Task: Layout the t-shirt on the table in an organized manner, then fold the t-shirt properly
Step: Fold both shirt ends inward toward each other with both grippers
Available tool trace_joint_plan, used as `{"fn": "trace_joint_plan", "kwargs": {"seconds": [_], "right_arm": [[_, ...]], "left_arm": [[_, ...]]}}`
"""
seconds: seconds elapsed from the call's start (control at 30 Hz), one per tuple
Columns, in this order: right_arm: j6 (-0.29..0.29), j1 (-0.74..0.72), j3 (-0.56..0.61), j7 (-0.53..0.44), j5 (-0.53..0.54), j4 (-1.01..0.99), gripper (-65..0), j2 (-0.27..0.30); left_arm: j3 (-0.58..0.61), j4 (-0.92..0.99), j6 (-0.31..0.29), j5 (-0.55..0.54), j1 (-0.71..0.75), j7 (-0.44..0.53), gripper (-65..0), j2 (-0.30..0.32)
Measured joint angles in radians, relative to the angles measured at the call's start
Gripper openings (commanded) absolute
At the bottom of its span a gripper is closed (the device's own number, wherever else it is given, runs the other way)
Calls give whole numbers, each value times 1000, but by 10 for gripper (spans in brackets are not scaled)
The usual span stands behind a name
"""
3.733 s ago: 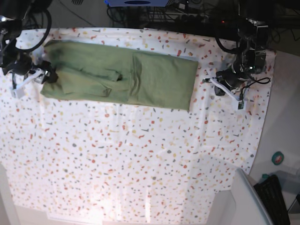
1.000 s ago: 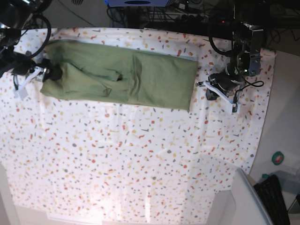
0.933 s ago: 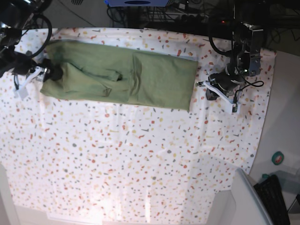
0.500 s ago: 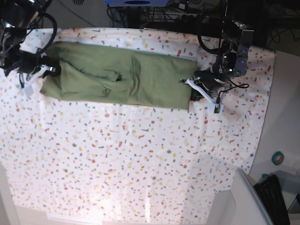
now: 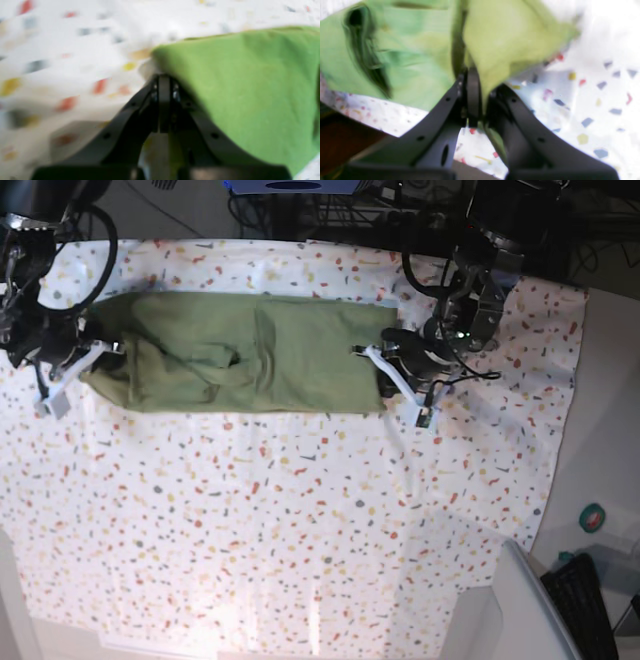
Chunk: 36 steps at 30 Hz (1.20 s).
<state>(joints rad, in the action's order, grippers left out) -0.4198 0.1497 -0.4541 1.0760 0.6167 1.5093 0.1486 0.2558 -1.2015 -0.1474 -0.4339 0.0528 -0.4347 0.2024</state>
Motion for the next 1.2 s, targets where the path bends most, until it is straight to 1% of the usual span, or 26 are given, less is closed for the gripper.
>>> {"fn": "trace_joint_plan", "kwargs": {"seconds": [0.03, 0.07, 0.13, 0.17, 0.27, 0.4, 0.43, 0.47, 0.6, 0.67, 0.77, 0.83, 0.9, 0.93, 0.97, 1.03, 1.1, 1.2], "right_arm": [[18, 6, 12, 0, 4, 32, -650, -10], [53, 14, 23, -1, 5, 66, -650, -21], [80, 31, 26, 40, 4, 140, -650, -41], [87, 34, 27, 71, -6, 175, -650, -56], [92, 34, 75, 106, 4, 251, -650, -89], [91, 34, 137, 115, 3, 298, -650, -121], [100, 34, 155, 119, 2, 299, -650, -129], [128, 35, 173, 121, 3, 301, -650, -135], [167, 55, 264, 105, 3, 304, -650, -140], [167, 66, 318, 109, 0, 312, -650, -147], [203, 88, 359, 105, 2, 359, -650, -193], [204, 87, 401, 106, 7, 364, -650, -205], [210, 81, 433, 106, 3, 364, -650, -204], [233, 78, 444, 103, 3, 364, -650, -203], [258, 78, 457, 85, -2, 364, -650, -201], [283, 79, 502, 27, -15, 363, -650, -198], [290, 78, 542, 2, -1, 363, -650, -198], [290, 74, 549, -7, 2, 363, -650, -198]], "left_arm": [[7, 0, -2, 0, 0, -1, -650, -10], [14, 0, 3, 0, 1, 3, -650, -17], [32, 0, 3, 0, -3, 1, -650, -14], [39, -1, 2, 0, -4, 2, -650, -11], [40, -14, 4, 5, -2, -12, -650, -16], [40, -14, -2, 7, -2, -18, -650, -19], [40, -14, -2, 6, -2, -20, -650, -19], [43, -14, -4, 4, -2, -22, -650, -20], [47, -14, -11, -9, 1, -26, -650, -25], [47, -14, -14, -8, 1, -29, -650, -27], [47, -14, -15, -8, 1, -29, -650, -27], [47, -14, -18, -9, 2, -29, -650, -27], [47, -14, -18, -9, 3, -29, -650, -27], [49, -14, -18, -8, 3, -29, -650, -27], [49, -14, -18, -9, 3, -29, -650, -27], [49, -14, -18, -9, 2, -29, -650, -25], [50, -14, -18, -11, 3, -29, -650, -25], [50, -14, -18, -12, 3, -29, -650, -25]]}}
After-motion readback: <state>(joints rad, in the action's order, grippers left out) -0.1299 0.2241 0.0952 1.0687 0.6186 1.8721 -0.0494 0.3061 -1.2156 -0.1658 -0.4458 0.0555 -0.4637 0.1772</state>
